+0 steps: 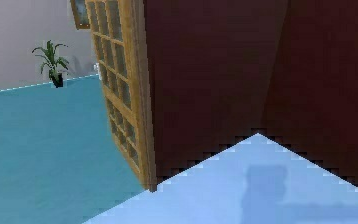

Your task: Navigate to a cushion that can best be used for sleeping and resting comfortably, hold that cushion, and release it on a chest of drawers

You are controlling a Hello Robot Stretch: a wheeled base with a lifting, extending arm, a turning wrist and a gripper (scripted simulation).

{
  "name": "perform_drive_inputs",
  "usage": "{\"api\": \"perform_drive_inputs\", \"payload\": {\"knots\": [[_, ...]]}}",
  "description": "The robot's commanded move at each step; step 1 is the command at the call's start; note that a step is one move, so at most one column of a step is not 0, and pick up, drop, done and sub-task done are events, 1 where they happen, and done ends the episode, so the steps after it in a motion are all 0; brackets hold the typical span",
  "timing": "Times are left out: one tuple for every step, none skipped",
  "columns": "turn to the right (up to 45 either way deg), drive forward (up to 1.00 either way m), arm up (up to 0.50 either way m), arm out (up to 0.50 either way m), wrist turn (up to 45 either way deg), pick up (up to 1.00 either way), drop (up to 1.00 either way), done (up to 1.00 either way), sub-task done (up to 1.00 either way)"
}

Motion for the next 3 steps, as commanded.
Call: {"api": "perform_drive_inputs", "payload": {"knots": [[0.0,0.0,0.0,0.0,15.0,0.0,0.0,0.0,0.0],[0.0,0.0,-0.3,0.0,0.0,0.0,0.0,0.0,0.0],[0.0,0.0,0.0,0.0,0.0,1.0,0.0,0.0,0.0]]}}
